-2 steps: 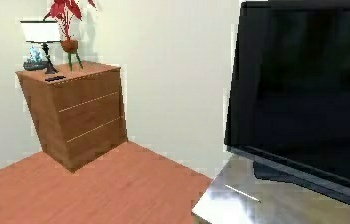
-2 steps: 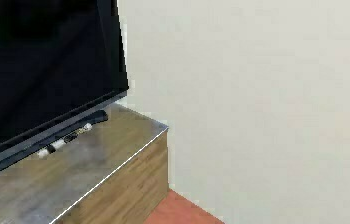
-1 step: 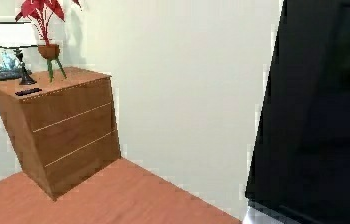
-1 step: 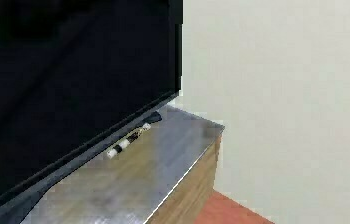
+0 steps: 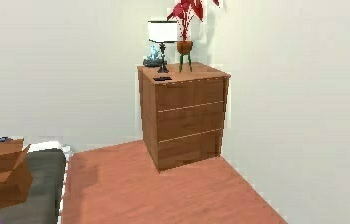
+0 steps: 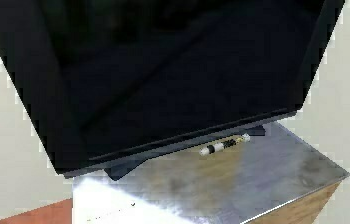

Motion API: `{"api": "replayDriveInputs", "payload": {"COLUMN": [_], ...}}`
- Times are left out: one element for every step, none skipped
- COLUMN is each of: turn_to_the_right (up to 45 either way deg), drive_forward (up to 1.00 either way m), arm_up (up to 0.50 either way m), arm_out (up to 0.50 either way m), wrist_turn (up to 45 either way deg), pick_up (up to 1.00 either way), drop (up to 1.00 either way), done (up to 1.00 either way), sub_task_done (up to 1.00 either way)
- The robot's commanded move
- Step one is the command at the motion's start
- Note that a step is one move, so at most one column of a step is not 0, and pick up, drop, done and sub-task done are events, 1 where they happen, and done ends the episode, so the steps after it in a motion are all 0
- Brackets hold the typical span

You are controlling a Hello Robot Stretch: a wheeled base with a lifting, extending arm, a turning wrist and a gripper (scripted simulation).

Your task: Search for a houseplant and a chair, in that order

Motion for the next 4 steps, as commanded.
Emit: {"api": "replayDriveInputs", "payload": {"turn_to_the_right": [-3.0,0.0,12.0,0.0], "drive_forward": [0.0,1.0,0.0,0.05], "arm_up": [0.0,0.0,0.0,0.0], "arm_out": [0.0,0.0,0.0,0.0], "wrist_turn": [0.0,0.0,0.0,0.0], "pick_up": [0.0,0.0,0.0,0.0], "drop": [0.0,0.0,0.0,0.0], "done": [0.0,0.0,0.0,0.0], "sub_task_done": [0.0,0.0,0.0,0.0]}}
